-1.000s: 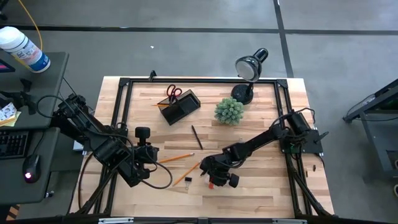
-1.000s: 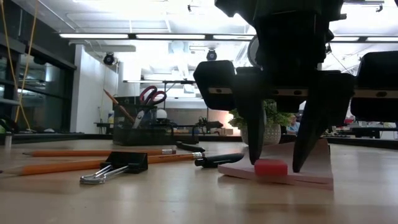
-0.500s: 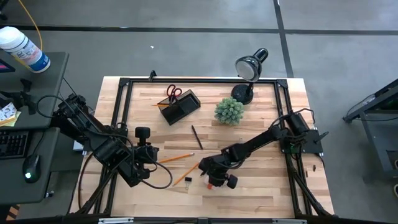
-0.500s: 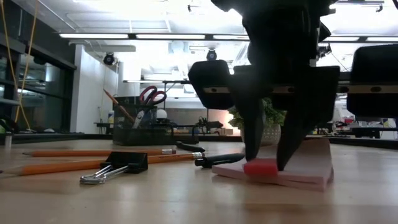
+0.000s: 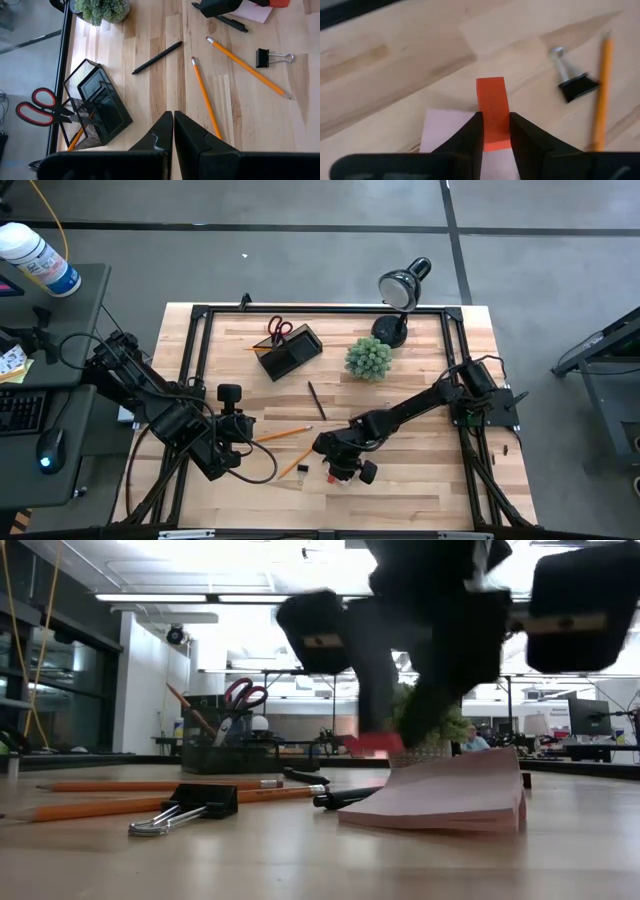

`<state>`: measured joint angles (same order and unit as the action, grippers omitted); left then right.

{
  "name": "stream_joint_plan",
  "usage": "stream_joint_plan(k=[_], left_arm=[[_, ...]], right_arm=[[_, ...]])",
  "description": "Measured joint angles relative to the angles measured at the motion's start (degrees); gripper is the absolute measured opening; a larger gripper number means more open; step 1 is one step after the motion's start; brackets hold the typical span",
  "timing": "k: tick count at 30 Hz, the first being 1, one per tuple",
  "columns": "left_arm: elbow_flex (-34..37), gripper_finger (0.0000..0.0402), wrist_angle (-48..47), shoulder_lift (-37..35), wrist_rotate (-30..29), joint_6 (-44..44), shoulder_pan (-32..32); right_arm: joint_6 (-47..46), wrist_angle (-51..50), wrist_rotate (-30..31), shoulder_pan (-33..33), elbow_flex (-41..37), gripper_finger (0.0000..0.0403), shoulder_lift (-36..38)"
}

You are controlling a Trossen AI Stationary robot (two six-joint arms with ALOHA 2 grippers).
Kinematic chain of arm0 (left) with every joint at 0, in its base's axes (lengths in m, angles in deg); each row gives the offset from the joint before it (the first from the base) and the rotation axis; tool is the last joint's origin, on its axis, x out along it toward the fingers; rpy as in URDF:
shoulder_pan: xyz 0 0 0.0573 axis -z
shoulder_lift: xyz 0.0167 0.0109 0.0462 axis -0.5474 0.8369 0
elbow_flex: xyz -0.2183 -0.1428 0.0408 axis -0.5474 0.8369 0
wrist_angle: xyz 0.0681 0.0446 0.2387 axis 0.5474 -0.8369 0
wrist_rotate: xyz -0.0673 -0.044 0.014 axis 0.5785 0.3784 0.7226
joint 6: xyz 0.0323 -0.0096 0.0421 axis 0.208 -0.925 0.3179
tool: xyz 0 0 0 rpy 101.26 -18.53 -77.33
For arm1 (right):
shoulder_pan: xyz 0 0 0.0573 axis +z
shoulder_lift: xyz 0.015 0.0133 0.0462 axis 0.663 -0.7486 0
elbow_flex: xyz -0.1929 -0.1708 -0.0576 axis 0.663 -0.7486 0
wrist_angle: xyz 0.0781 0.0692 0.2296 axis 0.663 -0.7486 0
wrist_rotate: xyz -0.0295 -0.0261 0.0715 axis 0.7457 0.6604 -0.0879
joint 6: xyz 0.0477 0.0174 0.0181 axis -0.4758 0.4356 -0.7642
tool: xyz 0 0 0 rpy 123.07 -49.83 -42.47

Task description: Pick and place office supplies into organizer

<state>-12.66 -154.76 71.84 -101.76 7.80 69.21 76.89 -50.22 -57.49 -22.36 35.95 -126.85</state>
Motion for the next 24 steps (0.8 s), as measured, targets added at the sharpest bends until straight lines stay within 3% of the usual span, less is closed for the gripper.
stream_joint_plan(k=[8, 15, 24], left_arm=[[0.0, 0.0005, -0.1, 0.0, 3.6, 0.0, 0.0], [0.0, 0.0005, -0.2, 0.0, 5.7, -0.8, 3.0], [0.0, 0.0005, -1.2, 0.0, 1.6, -8.0, 8.4]], right_arm=[[0.0, -2.3, 5.6, -1.9, 5.4, 0.0080, 0.1], [0.1, -3.3, 12.3, -7.5, 8.9, 0.0080, 0.1], [5.6, 2.4, 20.4, -16.5, 10.4, 0.0080, 0.1]])
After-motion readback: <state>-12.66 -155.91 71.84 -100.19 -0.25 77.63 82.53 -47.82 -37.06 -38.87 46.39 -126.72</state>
